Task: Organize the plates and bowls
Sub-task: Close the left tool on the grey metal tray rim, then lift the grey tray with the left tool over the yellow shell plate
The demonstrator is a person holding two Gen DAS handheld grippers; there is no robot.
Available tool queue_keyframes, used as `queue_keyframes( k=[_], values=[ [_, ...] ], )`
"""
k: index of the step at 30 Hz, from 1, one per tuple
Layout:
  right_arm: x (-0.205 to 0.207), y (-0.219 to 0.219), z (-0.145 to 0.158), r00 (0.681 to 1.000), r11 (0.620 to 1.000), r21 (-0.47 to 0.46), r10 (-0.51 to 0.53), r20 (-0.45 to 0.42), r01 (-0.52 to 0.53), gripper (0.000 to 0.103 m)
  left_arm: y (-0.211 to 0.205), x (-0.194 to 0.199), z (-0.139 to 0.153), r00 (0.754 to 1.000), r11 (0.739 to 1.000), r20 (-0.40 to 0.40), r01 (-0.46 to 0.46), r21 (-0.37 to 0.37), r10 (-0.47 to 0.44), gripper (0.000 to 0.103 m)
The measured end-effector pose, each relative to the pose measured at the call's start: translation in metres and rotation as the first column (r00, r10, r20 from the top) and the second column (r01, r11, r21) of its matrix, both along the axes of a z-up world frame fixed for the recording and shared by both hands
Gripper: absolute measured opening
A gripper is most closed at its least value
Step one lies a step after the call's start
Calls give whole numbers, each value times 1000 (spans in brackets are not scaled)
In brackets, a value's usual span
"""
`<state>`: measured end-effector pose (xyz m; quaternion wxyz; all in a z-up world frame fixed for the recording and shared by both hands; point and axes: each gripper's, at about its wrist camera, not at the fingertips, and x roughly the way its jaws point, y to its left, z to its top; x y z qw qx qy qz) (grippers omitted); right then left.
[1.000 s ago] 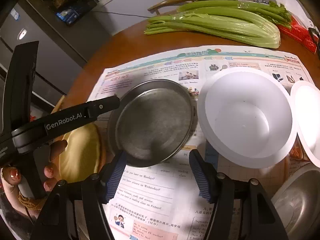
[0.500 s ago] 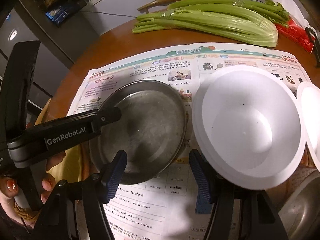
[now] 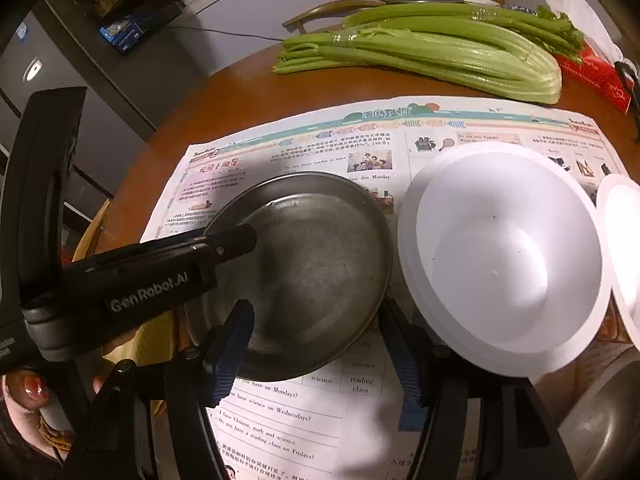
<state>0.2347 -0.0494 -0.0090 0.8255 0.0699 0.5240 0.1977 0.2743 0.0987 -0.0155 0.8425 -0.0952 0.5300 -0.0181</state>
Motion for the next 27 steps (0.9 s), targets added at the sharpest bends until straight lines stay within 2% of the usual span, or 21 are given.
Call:
queue_keyframes(
  k=[7,10,27],
  values=[
    [-10,0,15,999,999,29,29,29,-30,65,3,-19,27,997,1000,79,-20,-7,21,38],
    [-14,1,23,997,999,32,36,66,-38,65,4,-25,33,996,1000,89,-28,-9,29,38],
    [-39,8,52,986,995,57,71,153,-81,65,14,-72,65,980,997,184,-70,-19,72,39]
  ],
)
